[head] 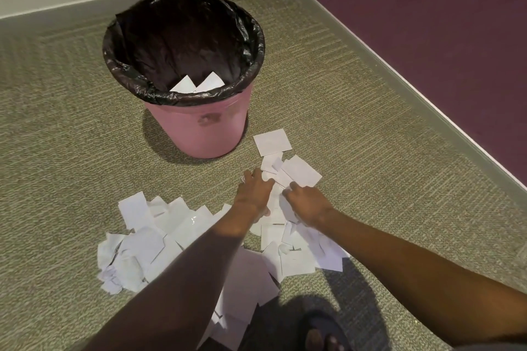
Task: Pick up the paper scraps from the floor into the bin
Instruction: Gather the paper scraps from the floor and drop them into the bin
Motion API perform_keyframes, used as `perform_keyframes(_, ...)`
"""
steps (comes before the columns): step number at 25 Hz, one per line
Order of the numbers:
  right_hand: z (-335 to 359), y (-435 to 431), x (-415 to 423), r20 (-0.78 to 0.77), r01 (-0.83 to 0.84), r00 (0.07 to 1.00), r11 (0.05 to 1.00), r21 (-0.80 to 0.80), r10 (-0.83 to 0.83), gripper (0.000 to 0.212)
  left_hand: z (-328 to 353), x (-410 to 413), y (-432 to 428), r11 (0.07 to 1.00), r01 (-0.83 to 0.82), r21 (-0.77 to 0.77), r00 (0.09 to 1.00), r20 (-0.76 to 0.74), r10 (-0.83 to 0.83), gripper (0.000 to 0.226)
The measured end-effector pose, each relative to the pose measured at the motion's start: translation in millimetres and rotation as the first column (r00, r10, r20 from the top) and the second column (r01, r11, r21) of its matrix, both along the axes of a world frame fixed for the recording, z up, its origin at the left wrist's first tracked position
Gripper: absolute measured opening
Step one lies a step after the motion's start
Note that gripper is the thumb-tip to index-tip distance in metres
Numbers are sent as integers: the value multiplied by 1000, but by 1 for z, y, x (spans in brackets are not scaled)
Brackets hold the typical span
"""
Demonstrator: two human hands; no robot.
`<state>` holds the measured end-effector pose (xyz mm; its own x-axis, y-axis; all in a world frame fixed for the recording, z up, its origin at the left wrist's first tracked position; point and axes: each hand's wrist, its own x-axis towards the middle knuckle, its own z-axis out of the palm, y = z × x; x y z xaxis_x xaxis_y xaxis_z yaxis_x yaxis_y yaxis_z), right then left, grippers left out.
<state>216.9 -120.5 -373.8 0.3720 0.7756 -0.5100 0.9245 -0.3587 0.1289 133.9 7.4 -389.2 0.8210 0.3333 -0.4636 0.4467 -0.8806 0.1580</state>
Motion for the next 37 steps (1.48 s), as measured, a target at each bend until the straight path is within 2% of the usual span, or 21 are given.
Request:
perform_keyframes(6, 8, -19, -2, -115, 76, 992, 985, 153, -58, 35, -5, 6, 2, 992, -70, -108, 997, -13, 69, 46)
perform_keyframes(10, 14, -21, -4, -144, 113, 986, 979, 173, -88, 35, -11, 1, 9, 979, -78, -188, 997, 5, 80, 44)
perform_keyframes(13, 18, -22, 0, -136, 170, 980, 967, 191, -145, 28, -7, -10, 20, 970, -84, -228, 996, 15, 89, 30)
perform_keyframes(17, 32, -25, 10, -157, 284, 955, 924, 256, -250, 22, 0, -29, 29, 962, -133, -237, 990, 5, 138, 16)
perform_keyframes(20, 55, -22, 13, -197, 336, 938, 881, 333, -284, 27, 15, -34, 33, 956, -145, -254, 984, 59, 165, 13)
perform_keyframes(25, 111, 1, 2, -187, 342, 940, 811, 474, -287, 27, 81, -39, 44, 960, -117, -254, 960, 220, 175, 21)
perform_keyframes(28, 161, 21, -9, -142, 280, 960, 776, 565, -243, 27, 135, -56, 59, 958, -180, -223, 934, 267, 238, 5)
perform_keyframes(33, 249, 74, -25, -168, 203, 979, 696, 688, -119, 22, 233, -91, 93, 936, -320, -147, 893, 283, 350, 4)
perform_keyframes(35, 281, 98, -29, -131, 143, 989, 639, 756, -66, 18, 270, -105, 117, 898, -400, -183, 835, 332, 439, 6)
perform_keyframes(37, 300, 130, -30, -138, 132, 990, 580, 804, -34, 13, 299, -120, 145, 811, -504, -297, 708, 397, 584, 14)
